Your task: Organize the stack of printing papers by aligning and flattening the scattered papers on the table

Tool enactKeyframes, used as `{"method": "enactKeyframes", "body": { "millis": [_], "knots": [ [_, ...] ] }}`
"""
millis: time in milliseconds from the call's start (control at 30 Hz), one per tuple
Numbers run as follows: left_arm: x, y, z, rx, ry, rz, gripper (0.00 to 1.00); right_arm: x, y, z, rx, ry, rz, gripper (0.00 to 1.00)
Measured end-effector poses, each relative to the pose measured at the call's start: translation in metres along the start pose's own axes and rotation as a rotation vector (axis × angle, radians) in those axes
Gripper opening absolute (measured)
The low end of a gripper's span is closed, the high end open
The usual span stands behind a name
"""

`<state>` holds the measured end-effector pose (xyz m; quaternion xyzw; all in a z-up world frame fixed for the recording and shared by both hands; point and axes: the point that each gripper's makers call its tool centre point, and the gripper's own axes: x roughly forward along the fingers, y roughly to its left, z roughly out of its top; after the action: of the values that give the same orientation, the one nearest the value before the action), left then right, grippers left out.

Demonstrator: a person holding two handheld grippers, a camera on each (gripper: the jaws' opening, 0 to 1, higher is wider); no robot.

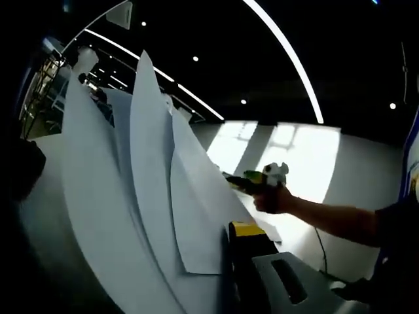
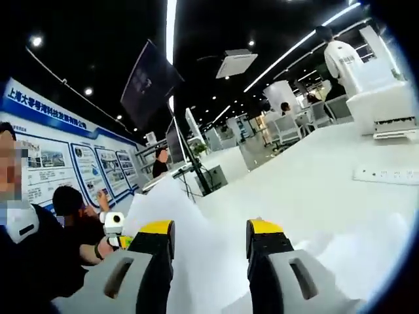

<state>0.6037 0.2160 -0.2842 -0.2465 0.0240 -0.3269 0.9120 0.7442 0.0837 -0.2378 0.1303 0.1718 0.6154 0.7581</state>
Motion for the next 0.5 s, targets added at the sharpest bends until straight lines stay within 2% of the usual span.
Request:
{"method": "enactKeyframes", "body": {
  "millis": [233, 367, 433, 500],
  "knots": [
    [0.001, -0.002, -0.002, 0.010, 0.005, -0.001, 0.11, 0.019, -0.012, -0.002, -0.020, 0.059, 0.038, 0.40],
    [0.001, -0.003, -0.001, 0.010, 0.000, -0.006, 0.11, 0.027, -0.010, -0.012, -0.024, 0.114, 0.054, 0.39],
    [0.001, -0.003, -0.001, 0.009, 0.000, -0.006, 0.11, 0.027, -0.007, -0.014, -0.021, 0.129, 0.066, 0.35],
    [0.001, -0.003, -0.001, 0.008, 0.001, -0.005, 0.11, 0.024, -0.011, -0.013, -0.024, 0.134, 0.067, 0.25]
  ]
}}
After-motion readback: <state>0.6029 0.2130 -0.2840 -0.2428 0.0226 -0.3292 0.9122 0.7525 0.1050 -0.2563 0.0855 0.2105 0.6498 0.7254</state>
